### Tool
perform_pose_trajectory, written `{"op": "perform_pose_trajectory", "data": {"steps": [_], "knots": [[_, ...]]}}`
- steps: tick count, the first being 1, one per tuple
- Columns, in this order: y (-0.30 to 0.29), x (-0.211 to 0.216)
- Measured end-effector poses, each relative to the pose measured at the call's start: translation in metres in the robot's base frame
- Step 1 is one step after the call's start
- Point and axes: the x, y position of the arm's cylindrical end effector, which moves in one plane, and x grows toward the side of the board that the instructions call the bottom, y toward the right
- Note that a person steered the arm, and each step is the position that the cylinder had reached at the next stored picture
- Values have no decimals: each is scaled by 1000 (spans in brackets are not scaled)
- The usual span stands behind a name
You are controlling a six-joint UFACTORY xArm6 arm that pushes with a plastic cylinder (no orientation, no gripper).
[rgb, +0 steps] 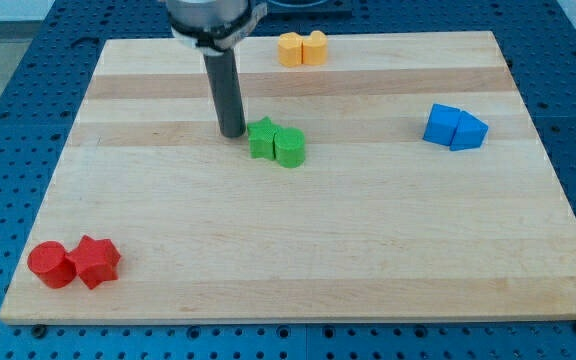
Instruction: Slide the yellow heart and yellow hexagon to the left
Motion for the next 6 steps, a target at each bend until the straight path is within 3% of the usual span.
{"op": "perform_pose_trajectory", "data": {"steps": [1, 3, 4, 5, 6], "knots": [[34, -41], [189, -56], [225, -110], [236, -149], [208, -155]]}}
